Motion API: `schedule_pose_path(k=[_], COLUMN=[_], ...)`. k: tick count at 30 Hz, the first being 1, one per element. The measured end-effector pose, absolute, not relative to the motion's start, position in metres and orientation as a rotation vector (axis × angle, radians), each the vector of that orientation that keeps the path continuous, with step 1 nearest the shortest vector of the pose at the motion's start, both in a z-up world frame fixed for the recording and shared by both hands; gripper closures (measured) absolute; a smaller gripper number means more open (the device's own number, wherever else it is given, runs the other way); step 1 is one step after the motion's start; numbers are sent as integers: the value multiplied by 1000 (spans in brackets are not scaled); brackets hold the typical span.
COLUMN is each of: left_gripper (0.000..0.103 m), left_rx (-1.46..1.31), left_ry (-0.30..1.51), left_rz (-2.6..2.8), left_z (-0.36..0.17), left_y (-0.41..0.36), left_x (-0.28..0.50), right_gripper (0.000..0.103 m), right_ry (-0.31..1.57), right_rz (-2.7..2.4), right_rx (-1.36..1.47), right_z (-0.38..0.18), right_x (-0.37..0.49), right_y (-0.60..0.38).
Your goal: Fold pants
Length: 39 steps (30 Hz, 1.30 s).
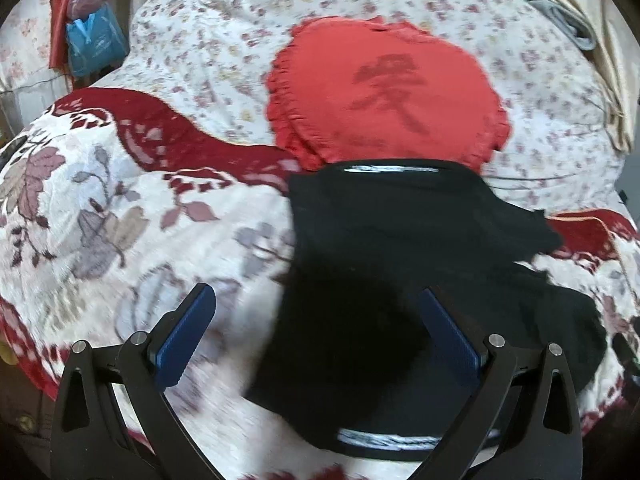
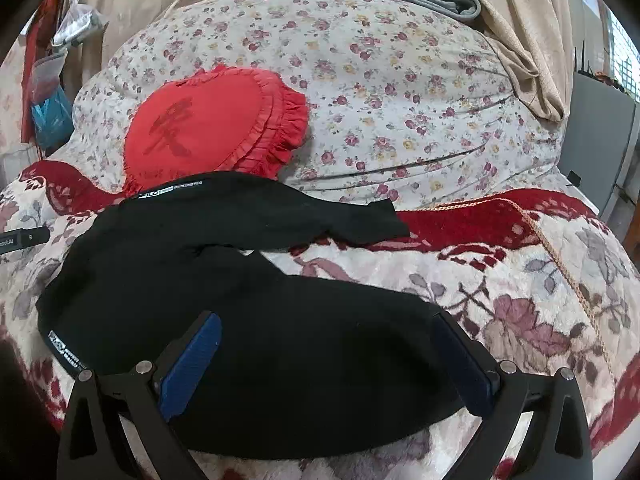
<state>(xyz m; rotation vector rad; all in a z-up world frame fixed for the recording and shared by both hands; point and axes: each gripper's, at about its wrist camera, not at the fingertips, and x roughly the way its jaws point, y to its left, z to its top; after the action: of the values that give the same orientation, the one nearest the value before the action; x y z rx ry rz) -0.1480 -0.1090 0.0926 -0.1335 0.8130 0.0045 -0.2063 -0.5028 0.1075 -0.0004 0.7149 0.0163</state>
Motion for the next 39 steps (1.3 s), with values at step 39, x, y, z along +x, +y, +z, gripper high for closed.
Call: schedule_pose_path(k=[39], left_gripper=[1], left_rx=[15], left_ry=[848], left_rz=[-139], left_z=[86], left_y=[-214], left_x=[-169], right_gripper=[0], right_ry=[810], right_rz=[-43], right_rx=[78], right_z=[85], right_x=[-205], right_y=[-508])
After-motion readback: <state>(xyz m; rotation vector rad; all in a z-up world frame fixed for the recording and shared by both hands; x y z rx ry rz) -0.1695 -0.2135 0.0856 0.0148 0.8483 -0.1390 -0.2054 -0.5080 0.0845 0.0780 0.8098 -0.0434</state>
